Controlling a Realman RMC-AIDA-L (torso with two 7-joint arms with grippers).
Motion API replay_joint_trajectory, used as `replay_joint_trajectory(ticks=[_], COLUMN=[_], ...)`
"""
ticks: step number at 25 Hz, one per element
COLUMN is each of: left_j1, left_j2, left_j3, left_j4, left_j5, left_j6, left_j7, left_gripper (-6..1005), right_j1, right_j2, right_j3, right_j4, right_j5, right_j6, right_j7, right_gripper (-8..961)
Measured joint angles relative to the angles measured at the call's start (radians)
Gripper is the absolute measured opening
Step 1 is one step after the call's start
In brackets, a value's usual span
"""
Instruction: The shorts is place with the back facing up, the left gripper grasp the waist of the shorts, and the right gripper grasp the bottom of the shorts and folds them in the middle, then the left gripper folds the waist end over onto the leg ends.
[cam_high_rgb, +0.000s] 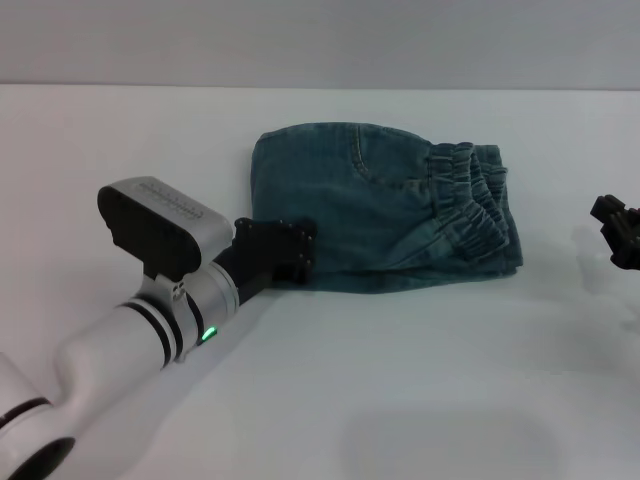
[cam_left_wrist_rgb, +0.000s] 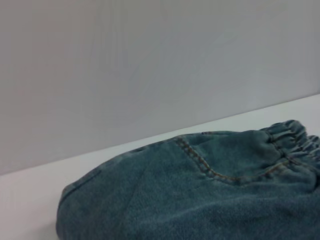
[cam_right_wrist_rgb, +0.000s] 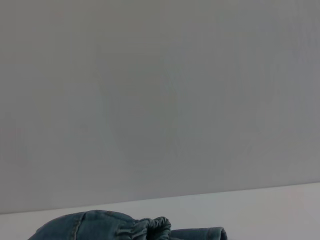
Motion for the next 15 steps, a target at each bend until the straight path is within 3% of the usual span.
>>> replay_joint_trajectory(ticks=[4, 7, 11, 15], left_j1=[-0.041, -0.033, 0.071, 0.138], left_j2=[-0.002, -0.001, -0.005, -0.006], left_j3=[0.0, -0.003, -0.112, -0.158], left_j4=[0.043, 0.041, -0.014, -0.022], left_j5=[-0.001, 0.0, -0.003, -0.005], left_j6=[0.018, 0.094, 0.268, 0.429], left_j7=[-0.008, 0.018, 0.198, 0.345], left_gripper=[8, 9, 9, 10], right_j1=[0.0, 0.001, -0.01, -0.017], right_j2=[-0.001, -0.001, 0.004, 0.01], right_j3=[0.001, 0.002, 0.002, -0.012], right_j4=[0.0, 0.001, -0.001, 0.065], right_j5=[0.002, 0.004, 0.028, 0.201], right_j6=[-0.006, -0.011, -0.01, 0.034], right_j7=[-0.002, -0.011, -0.099, -0.365], right_gripper=[64, 67, 72, 76])
